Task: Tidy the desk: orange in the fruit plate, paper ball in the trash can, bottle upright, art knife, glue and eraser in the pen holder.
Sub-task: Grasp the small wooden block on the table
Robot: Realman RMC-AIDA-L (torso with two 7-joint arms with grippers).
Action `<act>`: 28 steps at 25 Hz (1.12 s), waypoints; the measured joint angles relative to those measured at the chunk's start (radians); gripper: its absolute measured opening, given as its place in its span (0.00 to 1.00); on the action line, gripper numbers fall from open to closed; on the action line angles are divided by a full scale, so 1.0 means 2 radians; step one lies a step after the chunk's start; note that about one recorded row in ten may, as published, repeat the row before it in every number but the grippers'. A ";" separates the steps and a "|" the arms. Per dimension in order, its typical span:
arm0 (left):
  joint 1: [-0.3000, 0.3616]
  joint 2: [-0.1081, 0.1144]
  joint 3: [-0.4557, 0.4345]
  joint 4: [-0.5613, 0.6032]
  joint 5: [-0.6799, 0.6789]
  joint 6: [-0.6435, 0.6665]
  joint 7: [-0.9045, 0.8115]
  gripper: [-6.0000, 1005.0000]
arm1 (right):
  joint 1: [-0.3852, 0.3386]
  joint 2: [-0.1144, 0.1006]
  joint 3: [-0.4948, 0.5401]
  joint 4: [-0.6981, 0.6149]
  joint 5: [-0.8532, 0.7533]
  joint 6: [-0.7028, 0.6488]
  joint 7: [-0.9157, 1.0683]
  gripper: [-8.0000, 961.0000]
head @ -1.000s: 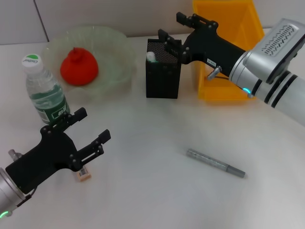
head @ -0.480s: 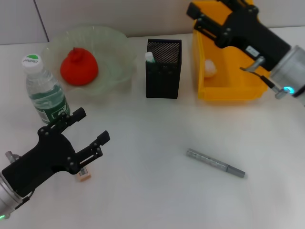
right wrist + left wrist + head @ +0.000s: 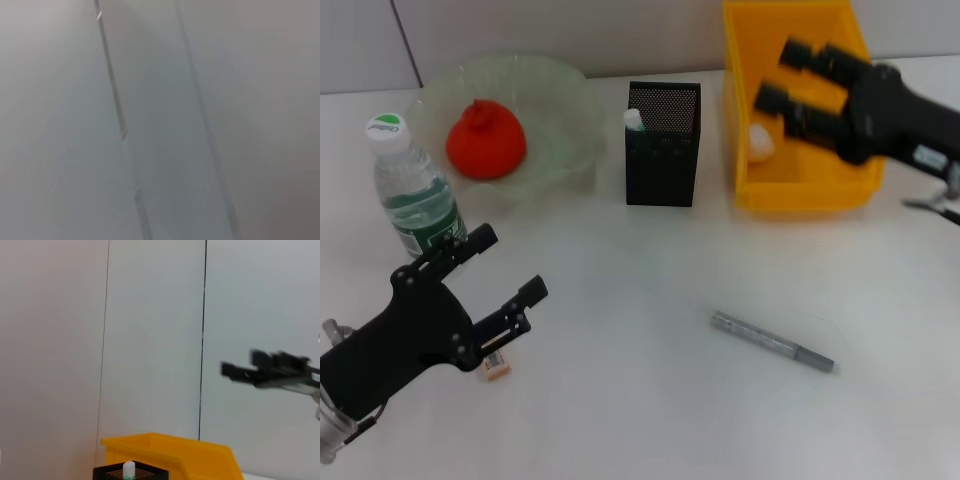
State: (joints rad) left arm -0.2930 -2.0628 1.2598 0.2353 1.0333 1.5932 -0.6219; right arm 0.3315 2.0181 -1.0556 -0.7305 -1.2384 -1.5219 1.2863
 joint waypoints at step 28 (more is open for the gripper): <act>0.112 -0.003 0.110 0.666 0.566 -0.127 -0.652 0.80 | -0.013 0.029 0.122 -0.056 -0.339 -0.108 -0.016 0.80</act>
State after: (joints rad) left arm -0.0688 -2.0688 1.4805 1.5665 2.1644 1.3386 -1.9252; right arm 0.3063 2.0756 -0.8118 -0.8426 -1.9158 -1.7383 1.2538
